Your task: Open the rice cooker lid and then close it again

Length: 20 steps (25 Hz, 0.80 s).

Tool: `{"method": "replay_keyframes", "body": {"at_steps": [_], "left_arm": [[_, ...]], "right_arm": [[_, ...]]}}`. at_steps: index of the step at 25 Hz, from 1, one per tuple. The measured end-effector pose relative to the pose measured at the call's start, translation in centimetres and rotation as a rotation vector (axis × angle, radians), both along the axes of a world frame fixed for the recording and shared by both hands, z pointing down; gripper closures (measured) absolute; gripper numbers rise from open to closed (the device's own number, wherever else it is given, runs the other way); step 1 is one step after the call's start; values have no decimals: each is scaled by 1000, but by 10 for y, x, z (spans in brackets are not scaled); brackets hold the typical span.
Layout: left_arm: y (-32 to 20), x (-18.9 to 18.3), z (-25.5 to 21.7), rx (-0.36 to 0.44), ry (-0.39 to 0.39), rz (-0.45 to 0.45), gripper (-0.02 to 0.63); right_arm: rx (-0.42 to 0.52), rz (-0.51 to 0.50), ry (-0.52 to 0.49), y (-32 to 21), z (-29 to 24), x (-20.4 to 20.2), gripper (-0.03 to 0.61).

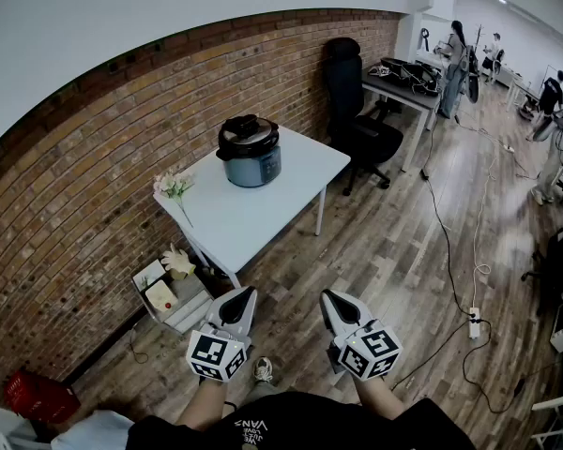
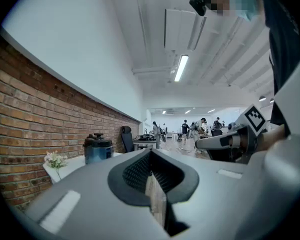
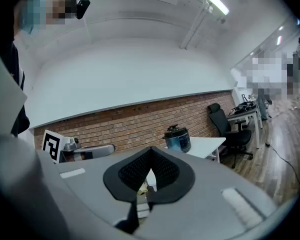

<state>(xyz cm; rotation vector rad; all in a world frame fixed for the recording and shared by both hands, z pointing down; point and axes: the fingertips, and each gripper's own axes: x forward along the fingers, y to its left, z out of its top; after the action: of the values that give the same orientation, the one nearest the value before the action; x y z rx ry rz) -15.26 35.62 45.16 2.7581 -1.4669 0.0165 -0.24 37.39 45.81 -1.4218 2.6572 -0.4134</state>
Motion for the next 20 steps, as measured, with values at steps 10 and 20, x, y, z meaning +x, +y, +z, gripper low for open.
{"method": "replay_keyframes", "body": {"at_steps": [10, 20], "left_arm": [[4, 6, 3, 10, -6, -26, 612], [-29, 11, 14, -10, 37, 4, 434]], "right_arm": [[7, -37, 8, -5, -2, 1, 575], [28, -15, -59, -48, -1, 9, 364]]}}
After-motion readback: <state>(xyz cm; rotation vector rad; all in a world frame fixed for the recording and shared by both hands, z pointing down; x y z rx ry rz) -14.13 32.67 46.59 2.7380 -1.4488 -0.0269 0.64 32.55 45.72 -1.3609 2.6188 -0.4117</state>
